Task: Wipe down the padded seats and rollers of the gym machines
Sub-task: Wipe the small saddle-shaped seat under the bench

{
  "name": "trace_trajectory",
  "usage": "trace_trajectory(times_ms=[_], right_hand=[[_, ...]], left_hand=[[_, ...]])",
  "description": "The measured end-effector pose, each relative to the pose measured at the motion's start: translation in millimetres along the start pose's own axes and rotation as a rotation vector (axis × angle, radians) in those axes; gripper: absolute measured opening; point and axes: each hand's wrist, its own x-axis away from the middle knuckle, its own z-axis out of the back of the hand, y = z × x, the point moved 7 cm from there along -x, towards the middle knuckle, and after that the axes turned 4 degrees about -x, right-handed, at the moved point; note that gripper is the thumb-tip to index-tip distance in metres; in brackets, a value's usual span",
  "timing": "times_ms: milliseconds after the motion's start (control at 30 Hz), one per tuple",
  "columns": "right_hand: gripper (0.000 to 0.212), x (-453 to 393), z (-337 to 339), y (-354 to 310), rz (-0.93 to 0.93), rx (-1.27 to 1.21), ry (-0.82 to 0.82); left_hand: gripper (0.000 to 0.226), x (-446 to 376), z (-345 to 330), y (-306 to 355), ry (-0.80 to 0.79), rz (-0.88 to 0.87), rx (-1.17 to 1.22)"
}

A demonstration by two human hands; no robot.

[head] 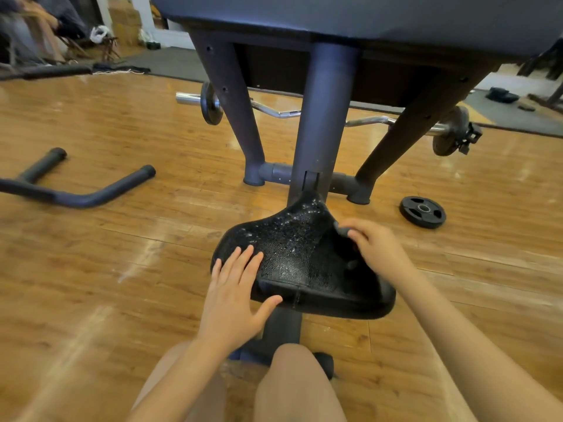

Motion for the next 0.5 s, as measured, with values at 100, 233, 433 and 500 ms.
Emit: trace_trajectory(times_ms=[100, 233, 433, 500], right_hand=[[0.029, -34.0, -10.4, 32.9, -0.240, 0.100, -0.012], [0.033, -22.6, -27.0, 18.9, -0.127, 0.246, -0.069], [0.030, 42.8, -49.6, -48.7, 0.308, 0.254, -0.188], [0.033, 66.1, -51.4, -54.8, 0.383, 0.240, -0.242]], left_hand=[[0.078, 0.4, -0.2, -0.7, -0.022, 0.008, -0.001], [0.078, 0.4, -1.1, -1.5, -0.002, 0.007, 0.005], [0.075, 0.5, -0.8, 0.5, 0.030, 0.006, -0.008], [0.075, 0.4, 0.1, 1.0, 0.018, 0.006, -0.013]])
